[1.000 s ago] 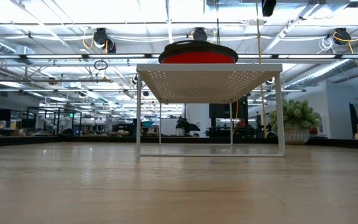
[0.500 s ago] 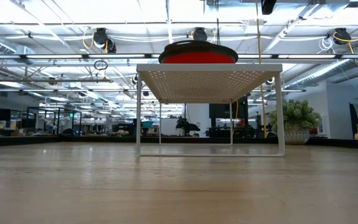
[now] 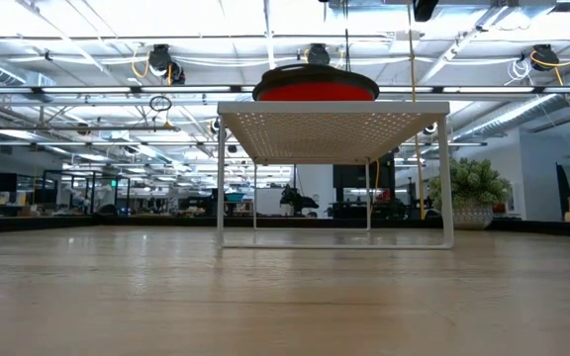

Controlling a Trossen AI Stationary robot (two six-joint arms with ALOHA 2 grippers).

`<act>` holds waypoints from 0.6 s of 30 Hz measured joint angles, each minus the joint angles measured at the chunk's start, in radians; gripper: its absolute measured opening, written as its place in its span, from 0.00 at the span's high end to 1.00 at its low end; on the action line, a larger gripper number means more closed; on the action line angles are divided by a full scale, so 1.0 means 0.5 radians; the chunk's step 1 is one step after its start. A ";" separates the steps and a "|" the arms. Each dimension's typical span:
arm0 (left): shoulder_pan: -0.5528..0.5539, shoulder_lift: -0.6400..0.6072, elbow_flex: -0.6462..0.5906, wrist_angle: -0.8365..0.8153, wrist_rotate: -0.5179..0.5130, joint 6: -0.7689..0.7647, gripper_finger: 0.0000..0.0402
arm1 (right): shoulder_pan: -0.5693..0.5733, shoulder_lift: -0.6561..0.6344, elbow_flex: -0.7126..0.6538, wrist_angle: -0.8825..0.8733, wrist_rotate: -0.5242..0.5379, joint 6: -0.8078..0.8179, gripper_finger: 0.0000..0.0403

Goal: Pick & Place Fruit
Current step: Put the yellow knife on the shelf

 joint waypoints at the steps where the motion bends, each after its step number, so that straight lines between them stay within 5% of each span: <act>1: 0.002 0.000 0.000 0.000 0.000 0.000 0.89 | 0.000 -0.005 0.000 -0.011 0.000 0.006 0.69; 10: 0.044 -0.014 0.000 -0.017 -0.028 -0.006 0.88 | 0.001 -0.156 0.000 -0.308 -0.057 0.059 0.64; 18: 0.053 -0.089 0.000 -0.226 -0.102 -0.006 0.89 | 0.000 -0.367 -0.001 -0.662 -0.053 0.027 0.70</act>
